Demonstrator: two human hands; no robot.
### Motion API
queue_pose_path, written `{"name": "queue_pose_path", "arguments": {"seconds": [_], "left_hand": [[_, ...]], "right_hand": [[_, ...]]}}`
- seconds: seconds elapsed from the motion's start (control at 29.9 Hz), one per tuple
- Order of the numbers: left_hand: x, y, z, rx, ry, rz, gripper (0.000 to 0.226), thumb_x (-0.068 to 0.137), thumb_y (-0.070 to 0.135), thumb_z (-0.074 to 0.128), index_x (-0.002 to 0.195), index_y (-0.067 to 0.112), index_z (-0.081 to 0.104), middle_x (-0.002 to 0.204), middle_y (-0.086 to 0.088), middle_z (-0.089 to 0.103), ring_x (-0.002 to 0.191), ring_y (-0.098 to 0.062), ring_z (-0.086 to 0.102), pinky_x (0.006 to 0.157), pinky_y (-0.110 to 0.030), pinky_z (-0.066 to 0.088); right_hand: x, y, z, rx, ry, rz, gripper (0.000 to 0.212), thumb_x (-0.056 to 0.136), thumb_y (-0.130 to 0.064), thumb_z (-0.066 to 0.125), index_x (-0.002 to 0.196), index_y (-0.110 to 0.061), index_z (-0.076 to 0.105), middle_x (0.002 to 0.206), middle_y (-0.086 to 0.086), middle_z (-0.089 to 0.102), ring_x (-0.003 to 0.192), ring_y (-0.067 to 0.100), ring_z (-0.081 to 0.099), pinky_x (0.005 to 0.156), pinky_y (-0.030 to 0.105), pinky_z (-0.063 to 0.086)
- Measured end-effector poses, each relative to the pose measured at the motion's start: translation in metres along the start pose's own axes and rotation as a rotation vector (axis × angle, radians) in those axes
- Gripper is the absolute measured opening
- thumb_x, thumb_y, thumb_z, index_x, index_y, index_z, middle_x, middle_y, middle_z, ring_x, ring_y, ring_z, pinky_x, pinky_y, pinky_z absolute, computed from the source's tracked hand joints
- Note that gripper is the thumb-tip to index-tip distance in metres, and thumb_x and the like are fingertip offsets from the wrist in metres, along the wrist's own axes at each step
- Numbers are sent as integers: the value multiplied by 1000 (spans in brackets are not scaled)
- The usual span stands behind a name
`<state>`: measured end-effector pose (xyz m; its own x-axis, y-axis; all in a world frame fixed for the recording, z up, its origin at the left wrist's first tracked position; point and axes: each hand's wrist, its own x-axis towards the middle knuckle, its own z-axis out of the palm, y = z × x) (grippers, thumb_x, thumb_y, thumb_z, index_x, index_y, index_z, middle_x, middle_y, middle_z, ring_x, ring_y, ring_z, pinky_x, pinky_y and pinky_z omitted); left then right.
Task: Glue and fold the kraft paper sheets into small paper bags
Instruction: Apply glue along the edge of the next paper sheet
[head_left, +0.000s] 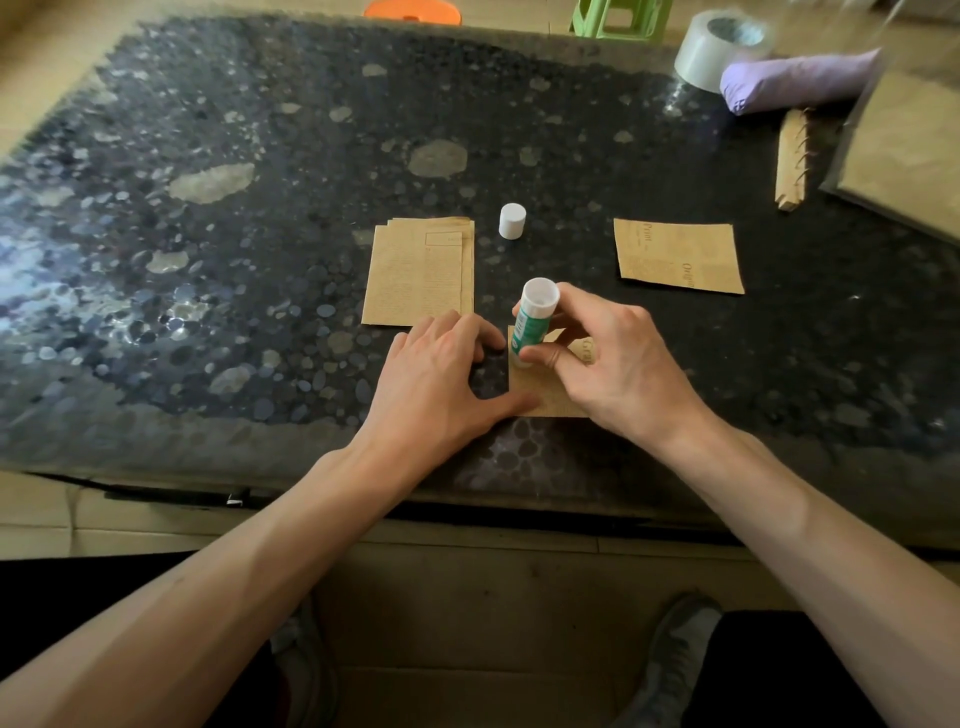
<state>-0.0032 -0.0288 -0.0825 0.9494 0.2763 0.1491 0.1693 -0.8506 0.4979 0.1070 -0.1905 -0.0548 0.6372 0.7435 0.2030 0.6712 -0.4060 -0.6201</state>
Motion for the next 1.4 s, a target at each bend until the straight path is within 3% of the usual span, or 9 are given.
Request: {"name": "queue_pose_path", "arguments": {"seconds": [0.17,0.5,0.7,0.84,1.0,1.1,1.27,1.4], "left_hand": [[0,0,1,-1,1,-9,61,71,75,65,113,31,59,96,15,52,96,-8,51,87,-32,42],[0,1,1,9,1,-16,61,70,75,65,113,32,59,96,15,52,95,-7,50,85,-30,40],[1,1,1,9,3,-21,60,71,74,67,113,32,59,96,15,52,95,-8,50,85,-31,41],[1,1,1,6,-2,-14,61,70,75,65,113,33,58,96,16,51,96,-7,51,87,-32,42],[1,0,1,9,-6,-22,61,70,76,66,113,33,58,96,17,50,96,-7,50,88,-32,42],[1,-1,2,15,-5,-21,60,70,75,68,112,34,58,95,18,49,95,-6,50,87,-30,41],[1,-1,2,20,5,-8,61,72,76,67,113,32,58,96,17,50,94,-5,49,84,-27,37],[1,-1,2,14,2,-7,59,73,75,65,113,32,59,94,16,50,93,-7,49,84,-30,40]], "right_hand": [[2,2,5,-3,45,-8,32,93,-21,78,122,-13,66,112,-1,74,103,14,69,91,36,57],[13,5,9,-23,79,-13,28,94,-17,76,119,-11,65,108,0,73,100,14,68,88,38,56],[20,4,12,-36,103,-12,29,94,-18,76,120,-12,65,111,-1,73,102,11,68,90,30,56],[23,6,12,-35,115,-10,27,94,-16,76,119,-12,66,110,-1,73,103,13,68,90,33,57],[20,6,2,139,202,27,26,93,-13,76,118,-15,68,107,-10,71,103,6,69,91,27,57],[19,6,-10,164,129,108,29,94,-22,77,121,-21,67,105,-21,67,104,-2,66,92,21,56],[6,0,-14,95,-96,92,33,92,-32,78,123,-25,67,110,-16,70,102,0,66,90,23,54],[-2,-4,-10,45,-71,8,30,88,-36,82,110,-23,68,101,-15,70,95,2,66,81,12,48]]}}
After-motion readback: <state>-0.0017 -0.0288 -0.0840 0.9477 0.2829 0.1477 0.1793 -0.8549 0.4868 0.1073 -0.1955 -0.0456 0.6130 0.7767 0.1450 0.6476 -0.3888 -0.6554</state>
